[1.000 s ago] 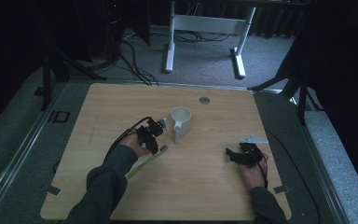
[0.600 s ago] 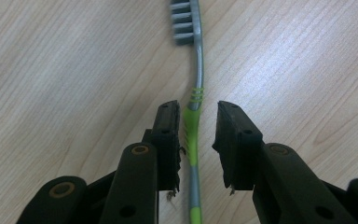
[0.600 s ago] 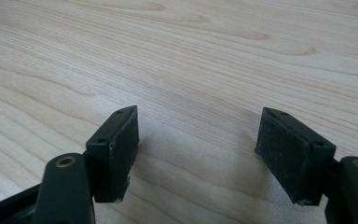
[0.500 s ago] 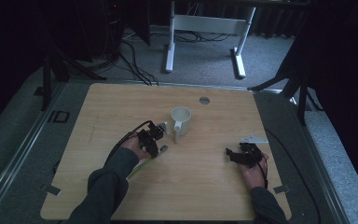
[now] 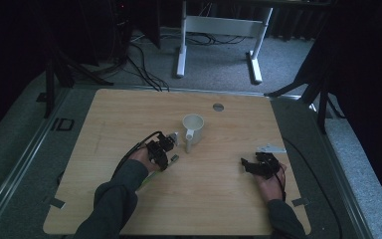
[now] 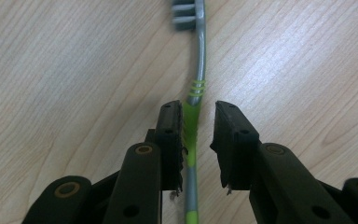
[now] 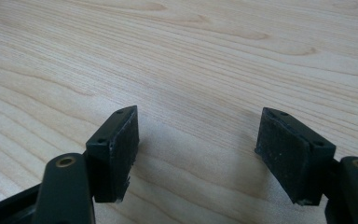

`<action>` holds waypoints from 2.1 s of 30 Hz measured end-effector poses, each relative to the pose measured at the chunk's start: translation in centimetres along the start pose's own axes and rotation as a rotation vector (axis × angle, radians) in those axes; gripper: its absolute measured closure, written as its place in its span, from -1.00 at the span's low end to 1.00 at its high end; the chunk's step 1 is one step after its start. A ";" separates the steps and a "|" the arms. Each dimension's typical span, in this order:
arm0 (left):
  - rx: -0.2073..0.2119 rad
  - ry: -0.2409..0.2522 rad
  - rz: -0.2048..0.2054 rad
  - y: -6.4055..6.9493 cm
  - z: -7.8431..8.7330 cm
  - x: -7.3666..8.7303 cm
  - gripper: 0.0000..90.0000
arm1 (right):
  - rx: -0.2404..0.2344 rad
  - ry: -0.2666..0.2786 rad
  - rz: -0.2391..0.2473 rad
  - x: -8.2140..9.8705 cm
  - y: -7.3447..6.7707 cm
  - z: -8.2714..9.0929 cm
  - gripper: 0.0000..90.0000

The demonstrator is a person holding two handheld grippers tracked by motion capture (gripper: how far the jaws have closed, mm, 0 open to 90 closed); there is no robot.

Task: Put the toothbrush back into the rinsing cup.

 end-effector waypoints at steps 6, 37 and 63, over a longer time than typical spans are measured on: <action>0.000 -0.010 0.004 -0.2 -0.4 0.2 0.62 | 0.000 0.000 0.000 0.0 0.0 0.0 -0.35; 0.016 -0.040 0.003 -0.4 -1.4 0.3 0.75 | 0.000 0.000 -0.001 0.0 0.0 0.0 -0.35; 0.010 -0.010 0.022 -0.9 -0.7 0.5 0.80 | 0.000 0.000 0.000 0.0 0.0 0.0 -0.35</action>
Point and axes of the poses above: each handheld gripper's, and its own axes: z roughly backward along the jaws, x roughly out of its underside, y roughly to its right, the point moved 8 cm from there along -z, roughly forward along the jaws, and after that the axes turned 2 degrees about x, right-handed, at the moved point
